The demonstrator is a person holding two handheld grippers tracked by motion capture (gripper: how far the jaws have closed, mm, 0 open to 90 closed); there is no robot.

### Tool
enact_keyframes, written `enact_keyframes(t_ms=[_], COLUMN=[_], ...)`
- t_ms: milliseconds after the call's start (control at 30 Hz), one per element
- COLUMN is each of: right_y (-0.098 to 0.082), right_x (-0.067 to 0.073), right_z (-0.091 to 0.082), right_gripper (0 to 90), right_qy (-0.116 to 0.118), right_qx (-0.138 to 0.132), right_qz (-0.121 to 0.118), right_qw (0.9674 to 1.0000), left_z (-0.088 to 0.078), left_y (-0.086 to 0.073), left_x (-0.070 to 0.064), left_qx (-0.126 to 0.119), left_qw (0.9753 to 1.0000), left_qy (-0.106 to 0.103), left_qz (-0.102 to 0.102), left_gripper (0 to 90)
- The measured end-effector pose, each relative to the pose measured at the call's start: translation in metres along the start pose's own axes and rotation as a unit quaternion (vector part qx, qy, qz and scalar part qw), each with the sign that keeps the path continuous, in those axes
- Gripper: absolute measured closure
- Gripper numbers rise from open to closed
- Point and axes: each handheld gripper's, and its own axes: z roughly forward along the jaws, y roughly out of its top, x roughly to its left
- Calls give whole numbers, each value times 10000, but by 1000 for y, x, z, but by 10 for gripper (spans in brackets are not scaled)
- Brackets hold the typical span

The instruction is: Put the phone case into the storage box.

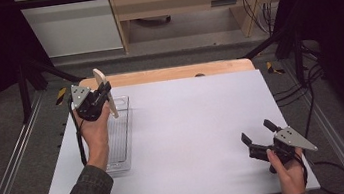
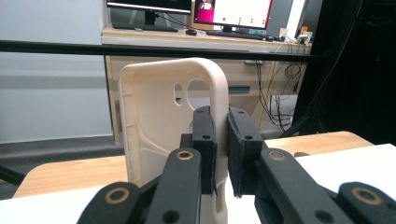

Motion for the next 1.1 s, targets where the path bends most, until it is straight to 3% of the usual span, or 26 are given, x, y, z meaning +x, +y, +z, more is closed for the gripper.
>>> enact_keyframes(t_ms=[1100], right_y=[0], right_x=[-1], right_z=[-1], right_gripper=[55], right_qy=[-14], right_qx=[-9], right_qz=[34], right_qw=[10000], left_z=[3], left_y=[-14], left_x=[11], left_qx=[166], left_qw=[9997], left_qy=[59], left_qz=[-178], left_gripper=[818])
